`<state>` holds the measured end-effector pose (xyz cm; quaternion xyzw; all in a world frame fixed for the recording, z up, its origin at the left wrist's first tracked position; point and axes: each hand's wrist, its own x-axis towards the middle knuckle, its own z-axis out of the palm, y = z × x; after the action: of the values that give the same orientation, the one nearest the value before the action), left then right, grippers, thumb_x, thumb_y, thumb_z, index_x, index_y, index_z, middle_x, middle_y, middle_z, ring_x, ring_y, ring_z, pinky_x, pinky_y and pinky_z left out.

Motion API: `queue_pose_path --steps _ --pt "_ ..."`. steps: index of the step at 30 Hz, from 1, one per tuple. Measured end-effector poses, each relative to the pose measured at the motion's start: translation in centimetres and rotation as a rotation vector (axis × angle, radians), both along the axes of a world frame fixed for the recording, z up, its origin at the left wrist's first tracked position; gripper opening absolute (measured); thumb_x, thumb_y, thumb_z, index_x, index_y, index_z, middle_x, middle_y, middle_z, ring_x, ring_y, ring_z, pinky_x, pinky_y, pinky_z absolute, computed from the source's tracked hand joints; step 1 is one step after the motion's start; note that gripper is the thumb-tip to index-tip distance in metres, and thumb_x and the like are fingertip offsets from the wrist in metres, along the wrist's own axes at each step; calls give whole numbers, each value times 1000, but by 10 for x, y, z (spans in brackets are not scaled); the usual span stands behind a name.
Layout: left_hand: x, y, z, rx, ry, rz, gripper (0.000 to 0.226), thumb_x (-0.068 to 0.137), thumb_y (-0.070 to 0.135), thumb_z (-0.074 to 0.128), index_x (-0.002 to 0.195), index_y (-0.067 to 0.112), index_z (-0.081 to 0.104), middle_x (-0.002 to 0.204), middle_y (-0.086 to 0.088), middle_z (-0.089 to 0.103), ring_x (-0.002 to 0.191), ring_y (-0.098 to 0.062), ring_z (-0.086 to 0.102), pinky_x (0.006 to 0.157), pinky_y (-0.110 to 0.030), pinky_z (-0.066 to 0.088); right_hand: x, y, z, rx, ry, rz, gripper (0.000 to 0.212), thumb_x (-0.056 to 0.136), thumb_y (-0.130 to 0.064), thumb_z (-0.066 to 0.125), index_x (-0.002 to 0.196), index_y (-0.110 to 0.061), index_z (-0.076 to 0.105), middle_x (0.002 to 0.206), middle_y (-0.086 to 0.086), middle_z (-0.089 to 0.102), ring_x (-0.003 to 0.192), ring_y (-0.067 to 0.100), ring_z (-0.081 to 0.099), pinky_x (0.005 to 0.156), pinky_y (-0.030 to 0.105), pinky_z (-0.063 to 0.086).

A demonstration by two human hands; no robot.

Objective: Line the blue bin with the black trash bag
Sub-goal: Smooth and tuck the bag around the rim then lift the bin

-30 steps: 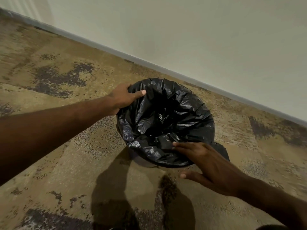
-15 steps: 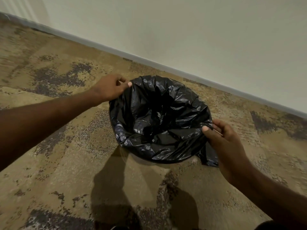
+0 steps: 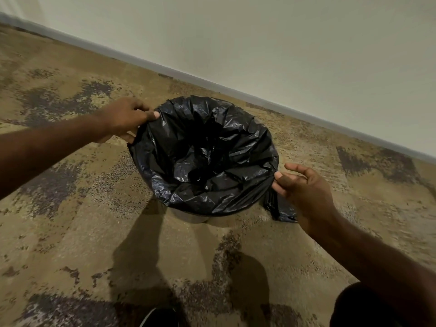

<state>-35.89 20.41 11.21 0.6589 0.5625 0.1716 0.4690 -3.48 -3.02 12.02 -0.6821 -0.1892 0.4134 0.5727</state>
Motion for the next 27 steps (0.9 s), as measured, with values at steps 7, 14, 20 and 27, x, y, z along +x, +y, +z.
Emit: queue_pose_path --steps 7,14,20,27 --pt "-4 5 2 -142 27 12 15 96 38 63 98 26 70 99 -1 72 66 -19 69 44 -27 55 5 7 -4 38 -161 63 33 91 -1 70 113 -13 50 94 16 68 72 14 75 69 23 62" --pt "-5 4 6 -186 40 -29 13 99 34 59 104 27 70 108 -2 71 65 -23 72 47 -29 57 2 0 -38 6 -84 139 26 94 3 61 114 -5 46 91 15 55 69 18 59 56 23 55" --pt "-7 0 14 -252 75 -78 21 103 31 53 112 21 69 116 -13 70 67 -28 73 52 -32 59 -13 15 -45 -99 -74 153 13 96 5 57 108 3 58 82 10 65 44 -1 59 40 16 45" --pt "-12 1 25 -249 58 -103 36 91 58 58 111 29 69 117 -6 70 74 -30 79 60 -35 62 0 8 4 244 -879 179 32 101 0 45 127 -12 61 129 6 62 110 12 62 91 27 55"
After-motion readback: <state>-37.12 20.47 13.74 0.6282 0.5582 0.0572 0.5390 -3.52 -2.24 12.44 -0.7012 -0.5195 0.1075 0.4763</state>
